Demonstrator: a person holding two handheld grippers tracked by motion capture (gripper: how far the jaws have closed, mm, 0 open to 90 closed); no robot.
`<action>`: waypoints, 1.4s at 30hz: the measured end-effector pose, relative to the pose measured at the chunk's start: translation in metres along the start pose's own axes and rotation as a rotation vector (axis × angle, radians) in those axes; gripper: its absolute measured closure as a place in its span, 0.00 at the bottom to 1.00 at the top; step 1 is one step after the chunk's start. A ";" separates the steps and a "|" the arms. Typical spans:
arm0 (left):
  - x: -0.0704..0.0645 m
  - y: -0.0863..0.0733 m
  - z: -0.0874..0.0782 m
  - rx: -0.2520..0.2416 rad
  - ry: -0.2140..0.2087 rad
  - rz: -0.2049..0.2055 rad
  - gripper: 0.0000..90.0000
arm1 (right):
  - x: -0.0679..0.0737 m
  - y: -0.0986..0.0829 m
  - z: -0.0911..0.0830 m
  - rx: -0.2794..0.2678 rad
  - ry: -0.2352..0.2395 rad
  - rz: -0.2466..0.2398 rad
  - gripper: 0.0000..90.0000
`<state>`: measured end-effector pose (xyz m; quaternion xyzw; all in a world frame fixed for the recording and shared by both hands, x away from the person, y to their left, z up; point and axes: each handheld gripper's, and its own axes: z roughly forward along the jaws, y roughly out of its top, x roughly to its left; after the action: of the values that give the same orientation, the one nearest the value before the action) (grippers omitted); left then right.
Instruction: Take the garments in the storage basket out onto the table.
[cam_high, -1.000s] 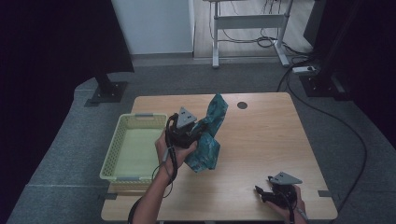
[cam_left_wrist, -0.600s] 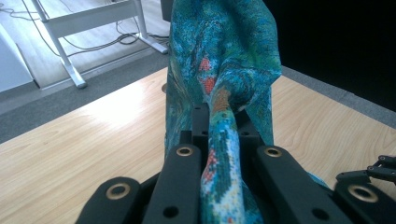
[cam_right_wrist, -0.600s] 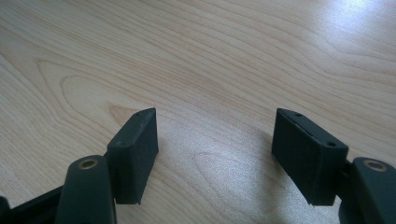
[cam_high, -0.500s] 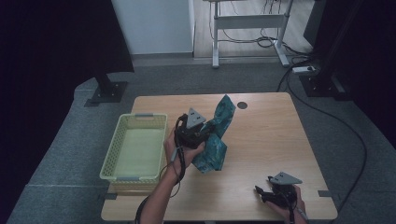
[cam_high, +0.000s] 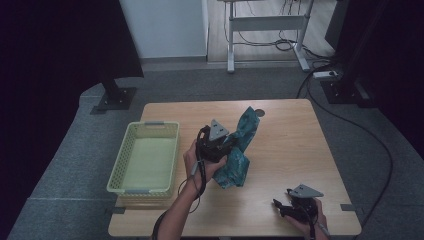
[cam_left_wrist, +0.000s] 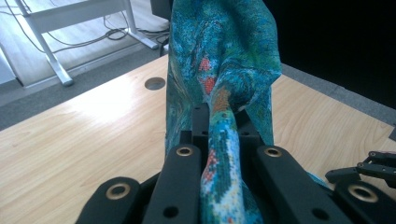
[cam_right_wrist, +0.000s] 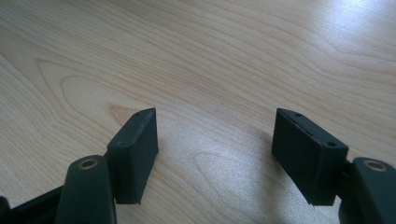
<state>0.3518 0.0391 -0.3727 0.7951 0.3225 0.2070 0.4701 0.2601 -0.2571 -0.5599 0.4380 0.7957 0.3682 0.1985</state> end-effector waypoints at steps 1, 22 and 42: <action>0.000 -0.001 0.001 0.001 -0.001 0.000 0.93 | 0.000 0.000 0.000 0.000 0.000 0.000 0.35; -0.002 -0.028 0.031 0.039 -0.013 -0.044 0.93 | 0.000 0.000 0.000 -0.001 0.002 -0.001 0.35; -0.007 -0.072 0.084 0.121 -0.026 -0.127 0.92 | 0.000 0.000 0.000 0.000 0.003 0.001 0.35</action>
<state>0.3769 0.0080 -0.4759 0.8027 0.3779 0.1463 0.4375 0.2599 -0.2570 -0.5600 0.4378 0.7959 0.3687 0.1973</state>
